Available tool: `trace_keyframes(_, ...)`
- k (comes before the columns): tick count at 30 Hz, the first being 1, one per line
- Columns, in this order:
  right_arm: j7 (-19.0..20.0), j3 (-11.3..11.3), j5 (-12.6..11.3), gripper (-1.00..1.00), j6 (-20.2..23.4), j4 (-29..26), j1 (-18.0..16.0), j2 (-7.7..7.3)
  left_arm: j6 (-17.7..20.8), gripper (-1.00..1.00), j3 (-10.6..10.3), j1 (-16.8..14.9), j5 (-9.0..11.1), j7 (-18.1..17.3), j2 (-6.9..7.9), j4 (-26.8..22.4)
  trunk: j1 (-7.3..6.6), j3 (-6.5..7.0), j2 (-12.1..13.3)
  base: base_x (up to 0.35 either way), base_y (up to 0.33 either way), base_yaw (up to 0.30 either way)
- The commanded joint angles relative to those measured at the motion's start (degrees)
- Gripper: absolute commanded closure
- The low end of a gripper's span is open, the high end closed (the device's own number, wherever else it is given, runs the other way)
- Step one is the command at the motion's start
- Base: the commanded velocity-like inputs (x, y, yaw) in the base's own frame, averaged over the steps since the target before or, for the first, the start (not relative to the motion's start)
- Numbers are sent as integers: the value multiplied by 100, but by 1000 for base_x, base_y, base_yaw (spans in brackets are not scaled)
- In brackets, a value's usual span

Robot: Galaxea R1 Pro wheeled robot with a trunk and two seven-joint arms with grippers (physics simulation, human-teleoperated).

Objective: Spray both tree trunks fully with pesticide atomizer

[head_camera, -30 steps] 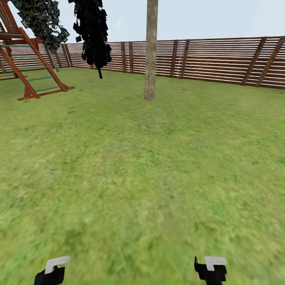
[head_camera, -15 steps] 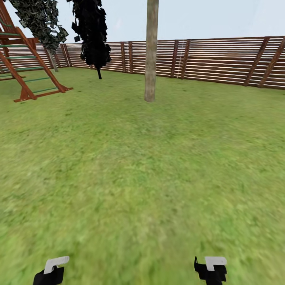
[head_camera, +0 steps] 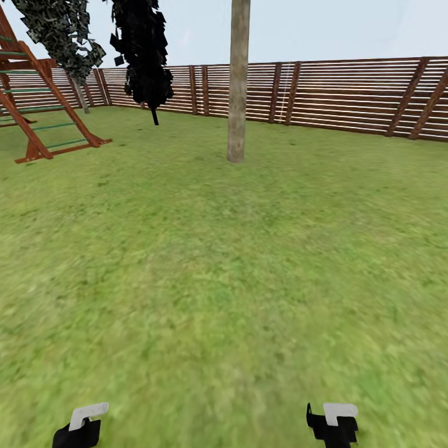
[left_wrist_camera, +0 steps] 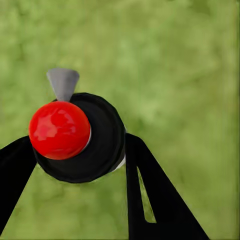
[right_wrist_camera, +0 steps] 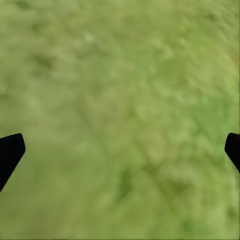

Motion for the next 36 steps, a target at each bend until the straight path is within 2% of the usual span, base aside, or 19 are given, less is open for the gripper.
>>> trace_keyframes(1,-1,0,0,-100,0,0,0,0,0,100,1,-1,0,0,0,-1,0,0,0,339,0,0)
trace_keyframes(8,-2,-1,-8,-100,0,0,0,13,0,100,1,-2,-1,0,0,-1,0,0,0,339,0,-1)
trace_keyframes(15,-2,0,-9,-100,0,0,0,12,2,100,1,-3,0,0,5,-1,0,14,0,339,0,-134)
trace_keyframes(36,-1,-7,-9,-100,0,-3,0,15,1,100,1,-4,0,0,9,-1,0,14,0,339,0,-2)
